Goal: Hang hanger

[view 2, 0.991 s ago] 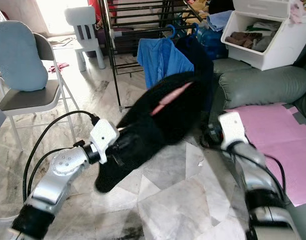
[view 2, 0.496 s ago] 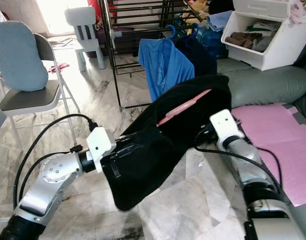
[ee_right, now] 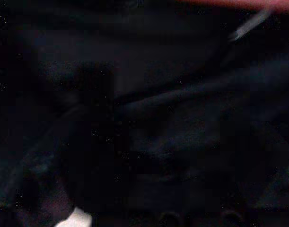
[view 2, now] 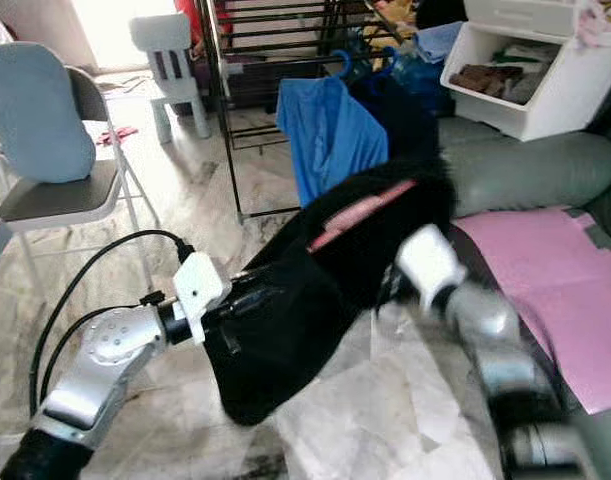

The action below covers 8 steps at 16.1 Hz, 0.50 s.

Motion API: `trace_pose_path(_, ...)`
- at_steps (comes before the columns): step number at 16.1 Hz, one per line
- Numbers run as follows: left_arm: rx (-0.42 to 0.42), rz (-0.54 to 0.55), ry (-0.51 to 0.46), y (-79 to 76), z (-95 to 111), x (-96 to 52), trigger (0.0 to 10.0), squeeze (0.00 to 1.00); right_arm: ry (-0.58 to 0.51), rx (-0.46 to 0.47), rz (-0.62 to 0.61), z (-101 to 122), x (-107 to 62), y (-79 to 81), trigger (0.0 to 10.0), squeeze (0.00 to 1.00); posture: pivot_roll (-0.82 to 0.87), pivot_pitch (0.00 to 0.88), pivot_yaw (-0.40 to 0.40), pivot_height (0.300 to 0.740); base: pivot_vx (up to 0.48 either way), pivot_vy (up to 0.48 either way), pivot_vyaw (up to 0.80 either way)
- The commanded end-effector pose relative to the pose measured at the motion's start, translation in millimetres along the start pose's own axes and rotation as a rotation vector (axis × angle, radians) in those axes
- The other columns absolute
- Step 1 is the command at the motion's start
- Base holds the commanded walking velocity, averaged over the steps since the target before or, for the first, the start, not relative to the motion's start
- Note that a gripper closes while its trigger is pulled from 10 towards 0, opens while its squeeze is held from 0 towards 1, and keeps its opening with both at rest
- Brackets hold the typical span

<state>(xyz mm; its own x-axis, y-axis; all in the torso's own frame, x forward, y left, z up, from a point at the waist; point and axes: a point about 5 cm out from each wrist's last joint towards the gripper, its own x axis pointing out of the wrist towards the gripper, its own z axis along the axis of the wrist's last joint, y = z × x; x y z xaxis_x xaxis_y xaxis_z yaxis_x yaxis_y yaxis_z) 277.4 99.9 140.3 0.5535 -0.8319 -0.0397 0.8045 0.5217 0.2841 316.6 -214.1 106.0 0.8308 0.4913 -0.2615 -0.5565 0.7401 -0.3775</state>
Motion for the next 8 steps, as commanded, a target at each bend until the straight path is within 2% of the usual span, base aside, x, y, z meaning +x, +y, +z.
trace_pose_path(1,0.026,0.033,-0.028,8.3,7.1,1.0,0.0,0.00,-0.014,-0.021,-0.019,7.3,-4.0,-6.7,10.0,0.00,-0.08,0.000,-0.016,0.740,0.000,0.000,0.00)
trace_pose_path(2,0.020,0.032,-0.026,8.4,5.5,0.1,0.0,0.00,-0.047,-0.011,-0.129,7.1,-9.8,-10.6,10.0,0.00,-0.09,0.000,-0.016,0.740,0.000,0.000,0.00)
trace_pose_path(4,0.010,0.023,-0.033,8.3,5.9,-3.1,0.0,0.00,-0.101,-0.007,-0.418,9.0,-22.7,-31.2,10.0,0.00,-0.09,0.000,-0.012,0.740,0.000,0.000,0.00)
trace_pose_path(5,0.008,0.019,-0.032,8.8,5.4,-5.9,0.0,0.00,-0.102,0.006,-0.486,8.4,-30.1,-37.1,10.0,0.00,-0.09,0.000,-0.009,0.740,0.000,0.000,0.00)
trace_pose_path(8,-0.002,-0.034,-0.045,5.5,7.3,-9.5,0.0,0.00,-0.059,0.001,-0.456,-0.6,-27.6,-39.2,10.0,0.00,-0.09,0.000,-0.004,0.740,0.000,0.000,0.00)
